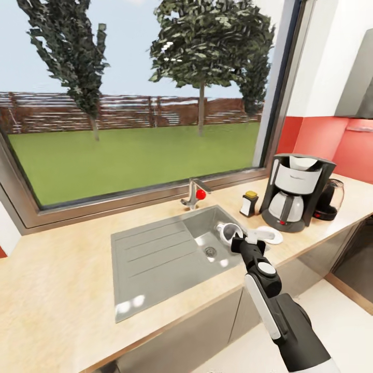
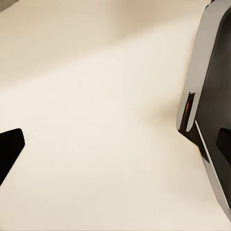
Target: Set up a coffee station on the kitchen countertop: keep the coffee maker on the countertop, move the bottle of coffee from the kitchen shelf to the counter next to the coffee maker, place a paper coffee filter on top of the coffee maker, put the saucer next to the coffee maker with the coffee cup on the saucer, and place the electric kettle next to the coffee maker.
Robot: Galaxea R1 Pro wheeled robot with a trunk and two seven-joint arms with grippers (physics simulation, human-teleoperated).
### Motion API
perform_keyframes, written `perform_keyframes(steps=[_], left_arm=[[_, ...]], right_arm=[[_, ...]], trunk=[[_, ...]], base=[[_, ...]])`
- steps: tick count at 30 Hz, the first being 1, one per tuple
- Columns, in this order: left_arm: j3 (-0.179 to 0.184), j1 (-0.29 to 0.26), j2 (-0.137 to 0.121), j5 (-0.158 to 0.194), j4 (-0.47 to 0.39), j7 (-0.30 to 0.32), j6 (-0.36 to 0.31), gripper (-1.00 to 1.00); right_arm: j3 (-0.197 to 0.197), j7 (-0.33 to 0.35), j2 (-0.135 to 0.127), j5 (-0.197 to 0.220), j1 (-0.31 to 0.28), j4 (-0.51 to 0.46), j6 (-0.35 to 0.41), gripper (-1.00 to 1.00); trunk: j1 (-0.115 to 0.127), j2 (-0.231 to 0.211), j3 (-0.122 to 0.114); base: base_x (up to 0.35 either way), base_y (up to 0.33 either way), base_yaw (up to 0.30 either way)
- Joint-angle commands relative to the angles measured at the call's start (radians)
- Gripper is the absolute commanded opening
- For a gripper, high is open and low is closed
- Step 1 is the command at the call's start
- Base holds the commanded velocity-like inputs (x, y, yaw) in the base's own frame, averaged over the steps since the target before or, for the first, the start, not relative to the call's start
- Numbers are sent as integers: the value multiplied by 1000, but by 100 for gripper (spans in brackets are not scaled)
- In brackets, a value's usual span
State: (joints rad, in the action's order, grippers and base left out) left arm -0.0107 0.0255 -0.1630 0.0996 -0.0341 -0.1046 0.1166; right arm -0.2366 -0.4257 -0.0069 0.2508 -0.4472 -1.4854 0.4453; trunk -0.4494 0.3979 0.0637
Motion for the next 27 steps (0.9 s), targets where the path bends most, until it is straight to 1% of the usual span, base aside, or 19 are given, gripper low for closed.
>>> perform_keyframes(steps=[1, 9, 13, 27], left_arm=[[0, 1, 0, 10, -2, 0, 2, 100], [0, 1, 0, 9, -2, 0, 2, 100], [1, 1, -1, 9, -2, 0, 2, 100], [1, 1, -1, 11, -1, 0, 2, 100]], right_arm=[[-3, -8, -1, 8, -1, -1, 3, -100], [-3, -8, -1, 8, -2, -1, 3, -100], [-3, -8, -1, 7, -1, -1, 3, -100], [-3, -8, 1, 8, -2, -1, 3, -100]], trunk=[[-1, 2, 2], [-1, 2, 2], [-1, 2, 2], [-1, 2, 2]], base=[[0, 0, -268], [0, 0, -265], [0, 0, -167], [0, 0, -15]])
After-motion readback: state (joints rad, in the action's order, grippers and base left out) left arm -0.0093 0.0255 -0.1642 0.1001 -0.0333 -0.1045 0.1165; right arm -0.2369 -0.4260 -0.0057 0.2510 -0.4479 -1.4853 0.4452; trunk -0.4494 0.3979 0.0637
